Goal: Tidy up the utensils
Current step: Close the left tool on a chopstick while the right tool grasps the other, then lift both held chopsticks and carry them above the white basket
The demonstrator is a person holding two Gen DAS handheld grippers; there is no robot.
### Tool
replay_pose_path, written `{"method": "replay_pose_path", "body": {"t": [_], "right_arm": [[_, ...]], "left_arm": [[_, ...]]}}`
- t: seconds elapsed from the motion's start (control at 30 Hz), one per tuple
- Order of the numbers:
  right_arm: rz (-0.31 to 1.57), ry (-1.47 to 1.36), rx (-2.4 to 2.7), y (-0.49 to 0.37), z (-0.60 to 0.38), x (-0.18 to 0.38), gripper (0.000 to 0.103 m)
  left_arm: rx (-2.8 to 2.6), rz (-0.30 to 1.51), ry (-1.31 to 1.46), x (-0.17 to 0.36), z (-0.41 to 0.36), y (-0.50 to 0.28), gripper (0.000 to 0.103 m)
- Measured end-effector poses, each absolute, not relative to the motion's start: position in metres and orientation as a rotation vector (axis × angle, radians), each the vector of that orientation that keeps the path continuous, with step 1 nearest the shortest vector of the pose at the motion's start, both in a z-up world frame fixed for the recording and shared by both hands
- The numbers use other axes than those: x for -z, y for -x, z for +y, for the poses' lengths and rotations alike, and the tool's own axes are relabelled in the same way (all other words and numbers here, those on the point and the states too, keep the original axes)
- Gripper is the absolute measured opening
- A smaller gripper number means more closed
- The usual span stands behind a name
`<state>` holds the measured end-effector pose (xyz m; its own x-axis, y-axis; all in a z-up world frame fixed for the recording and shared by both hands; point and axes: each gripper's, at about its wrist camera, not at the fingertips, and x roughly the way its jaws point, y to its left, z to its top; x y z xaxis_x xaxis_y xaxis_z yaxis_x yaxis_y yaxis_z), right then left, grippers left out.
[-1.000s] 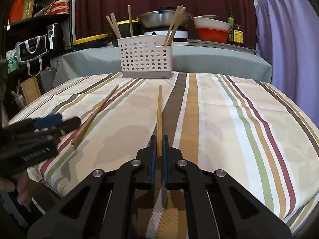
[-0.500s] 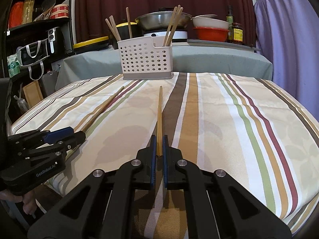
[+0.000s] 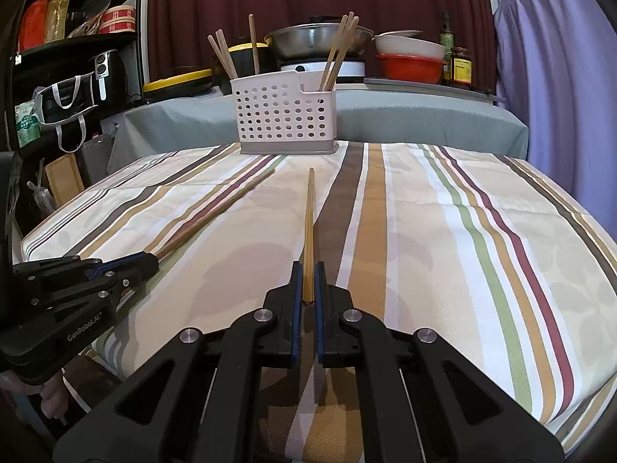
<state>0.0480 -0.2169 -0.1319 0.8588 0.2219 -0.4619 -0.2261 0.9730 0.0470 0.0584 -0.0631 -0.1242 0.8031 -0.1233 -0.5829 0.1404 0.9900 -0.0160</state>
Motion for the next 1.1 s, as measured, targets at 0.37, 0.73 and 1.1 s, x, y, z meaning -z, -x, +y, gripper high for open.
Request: {"method": "replay_pose_path", "body": {"t": [0.37,0.73,1.1], "right_arm": [[0.440,0.023,-0.216,-0.039,-0.218,0.116,0.006],[0.370,0.041,-0.201,-0.031,-0.219,0.091,0.006],[0.237,0.068,-0.196,-0.022,-0.218,0.041,0.006]], "left_arm": [[0.129,0.549,-0.055,0.108,-0.058,-0.049,0.007],[0.124,0.436,-0.084,0.080,-0.054,-0.040,0.007],[0.111,0.308,-0.053,0.034,-0.042,-0.032,0.007]]}}
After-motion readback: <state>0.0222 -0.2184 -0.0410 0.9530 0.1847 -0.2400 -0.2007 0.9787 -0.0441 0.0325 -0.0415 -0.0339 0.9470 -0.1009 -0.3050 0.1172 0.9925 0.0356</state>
